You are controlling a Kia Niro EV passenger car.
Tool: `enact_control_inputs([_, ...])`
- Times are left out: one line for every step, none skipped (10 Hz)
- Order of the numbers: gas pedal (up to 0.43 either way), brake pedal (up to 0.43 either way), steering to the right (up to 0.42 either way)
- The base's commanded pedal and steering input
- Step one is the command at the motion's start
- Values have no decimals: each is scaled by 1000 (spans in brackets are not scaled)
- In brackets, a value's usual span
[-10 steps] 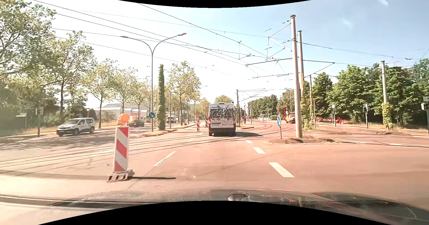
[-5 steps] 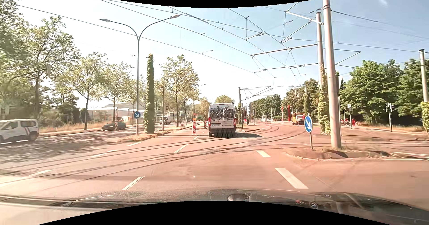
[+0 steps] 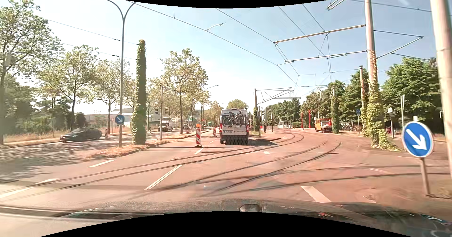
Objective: Follow the waypoints while adhering to traffic rules and regulations
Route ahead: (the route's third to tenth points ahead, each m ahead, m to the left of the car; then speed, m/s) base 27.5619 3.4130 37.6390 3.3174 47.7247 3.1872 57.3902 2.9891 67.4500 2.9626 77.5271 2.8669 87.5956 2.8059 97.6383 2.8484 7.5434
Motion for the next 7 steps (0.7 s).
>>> enact_control_inputs([130, 0, -3])
enact_control_inputs([130, 0, -2])
enact_control_inputs([130, 0, -1])
enact_control_inputs([138, 0, -2])
enact_control_inputs([138, 0, -2])
enact_control_inputs([138, 0, -1])
enact_control_inputs([138, 0, -2])
